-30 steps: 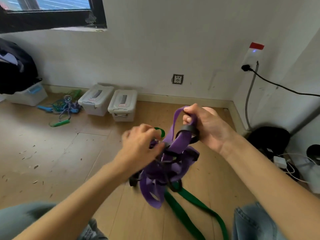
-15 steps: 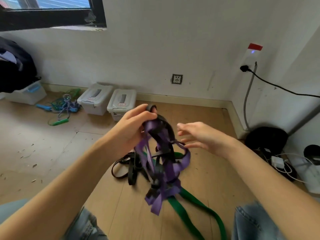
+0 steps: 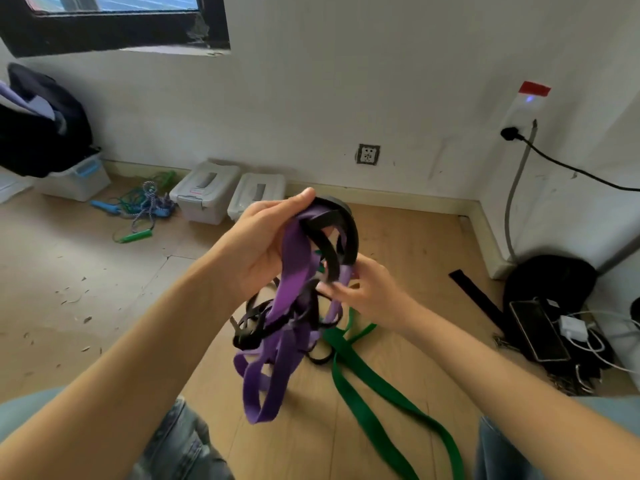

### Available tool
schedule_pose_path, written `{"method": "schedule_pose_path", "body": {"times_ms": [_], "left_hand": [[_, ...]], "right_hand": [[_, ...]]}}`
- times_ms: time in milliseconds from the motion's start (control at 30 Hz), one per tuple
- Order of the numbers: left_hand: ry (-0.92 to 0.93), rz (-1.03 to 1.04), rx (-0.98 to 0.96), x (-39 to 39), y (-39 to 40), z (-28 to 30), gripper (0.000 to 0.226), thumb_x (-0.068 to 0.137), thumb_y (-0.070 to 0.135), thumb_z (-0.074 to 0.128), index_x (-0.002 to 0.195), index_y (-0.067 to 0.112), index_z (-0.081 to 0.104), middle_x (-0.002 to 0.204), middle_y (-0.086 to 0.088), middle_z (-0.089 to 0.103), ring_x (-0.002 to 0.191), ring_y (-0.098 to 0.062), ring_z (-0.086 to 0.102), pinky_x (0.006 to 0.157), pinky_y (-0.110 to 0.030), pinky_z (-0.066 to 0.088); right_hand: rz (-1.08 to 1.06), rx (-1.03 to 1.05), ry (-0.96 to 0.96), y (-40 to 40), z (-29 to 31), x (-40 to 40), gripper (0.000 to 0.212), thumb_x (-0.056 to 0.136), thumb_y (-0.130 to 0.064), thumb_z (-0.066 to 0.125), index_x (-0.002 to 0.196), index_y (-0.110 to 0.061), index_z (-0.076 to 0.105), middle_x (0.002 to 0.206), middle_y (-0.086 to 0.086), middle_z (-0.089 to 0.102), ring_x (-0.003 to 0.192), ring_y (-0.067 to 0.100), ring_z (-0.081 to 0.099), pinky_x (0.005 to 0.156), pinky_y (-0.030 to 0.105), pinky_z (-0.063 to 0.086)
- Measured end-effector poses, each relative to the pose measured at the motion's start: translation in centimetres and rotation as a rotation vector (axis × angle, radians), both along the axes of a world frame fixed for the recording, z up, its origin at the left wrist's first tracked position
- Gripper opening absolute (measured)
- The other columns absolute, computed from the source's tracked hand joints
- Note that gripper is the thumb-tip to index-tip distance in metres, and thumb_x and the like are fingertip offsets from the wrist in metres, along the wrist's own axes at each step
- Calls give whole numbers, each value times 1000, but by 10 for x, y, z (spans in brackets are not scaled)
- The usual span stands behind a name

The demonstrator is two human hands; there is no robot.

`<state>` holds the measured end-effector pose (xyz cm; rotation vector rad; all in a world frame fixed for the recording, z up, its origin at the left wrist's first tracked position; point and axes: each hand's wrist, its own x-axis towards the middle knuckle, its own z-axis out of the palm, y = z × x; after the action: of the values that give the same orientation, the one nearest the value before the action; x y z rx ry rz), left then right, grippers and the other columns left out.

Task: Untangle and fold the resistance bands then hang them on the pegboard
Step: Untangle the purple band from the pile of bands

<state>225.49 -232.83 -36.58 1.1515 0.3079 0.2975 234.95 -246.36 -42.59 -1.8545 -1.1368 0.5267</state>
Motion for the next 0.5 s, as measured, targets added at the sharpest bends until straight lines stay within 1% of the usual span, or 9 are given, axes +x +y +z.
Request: {"method": "schedule_pose_path", "body": {"times_ms": [33, 100, 167, 267, 333, 367, 433, 467, 500], "left_hand": [[4, 12, -32, 2, 4, -1, 33, 79, 31, 61, 92, 1, 66, 82, -11, 68, 70, -17, 65, 68, -26, 55], [54, 67, -44, 4, 17, -6, 32, 88, 32, 54, 98, 4, 65, 84, -9, 70, 74, -17, 66, 75, -28, 55], [221, 51, 102, 4, 26, -15, 42, 90, 46, 48, 105, 11, 64, 93, -8, 73, 82, -21, 69, 80, -34, 55], [405, -236, 170, 4, 20, -30, 77, 63, 77, 53, 106, 14, 62, 107, -9, 69, 94, -22, 68, 75, -32, 58], [504, -386, 298, 2, 5, -46, 80, 52, 83, 58, 101, 20, 63, 109, -6, 65, 100, -21, 66, 87, -36, 54], [532, -462, 416, 2, -5, -57, 74, 54, 78, 64, 104, 23, 63, 111, -5, 65, 104, -20, 64, 93, -39, 50], [531, -538, 560, 0, -30, -81, 72, 66, 52, 75, 127, 26, 48, 118, 0, 62, 108, -16, 61, 98, -40, 47], [517, -510, 593, 0, -41, -91, 69, 70, 37, 77, 130, 25, 43, 116, 1, 63, 107, -14, 61, 97, -40, 48], [489, -449, 634, 1, -47, -98, 61, 73, 26, 75, 126, 23, 46, 112, 0, 65, 103, -14, 62, 94, -40, 50]], "right_hand": [[-44, 26, 51, 0, 1, 2, 3, 88, -17, 60, 88, -18, 57, 86, 5, 65, 85, 19, 64, 78, 32, 55], [-87, 48, 282, 0, 12, 9, 8, 94, -11, 49, 89, -11, 56, 69, 5, 62, 65, 18, 64, 64, 28, 56], [-153, 151, 535, -2, 26, 17, 15, 95, -7, 43, 86, -9, 56, 56, 3, 59, 54, 20, 60, 57, 32, 55], [-219, 307, 766, -8, 44, 30, 24, 94, -6, 40, 75, -7, 54, 48, 3, 57, 46, 22, 60, 49, 27, 53], [-235, 338, 842, -13, 50, 38, 29, 95, -6, 37, 74, -6, 56, 50, 5, 61, 48, 21, 64, 47, 24, 52], [-222, 328, 861, -15, 51, 38, 29, 96, -5, 36, 76, -5, 58, 53, 5, 63, 51, 20, 66, 47, 24, 52], [-174, 270, 871, -19, 49, 34, 25, 96, -5, 36, 87, -1, 60, 61, 8, 67, 62, 22, 70, 52, 27, 55], [-158, 238, 854, -21, 47, 30, 23, 96, -6, 38, 92, 1, 59, 64, 9, 69, 67, 24, 71, 56, 28, 56], [-167, 232, 836, -22, 46, 30, 22, 95, -6, 39, 95, 1, 59, 67, 10, 69, 71, 26, 71, 58, 30, 57]]}}
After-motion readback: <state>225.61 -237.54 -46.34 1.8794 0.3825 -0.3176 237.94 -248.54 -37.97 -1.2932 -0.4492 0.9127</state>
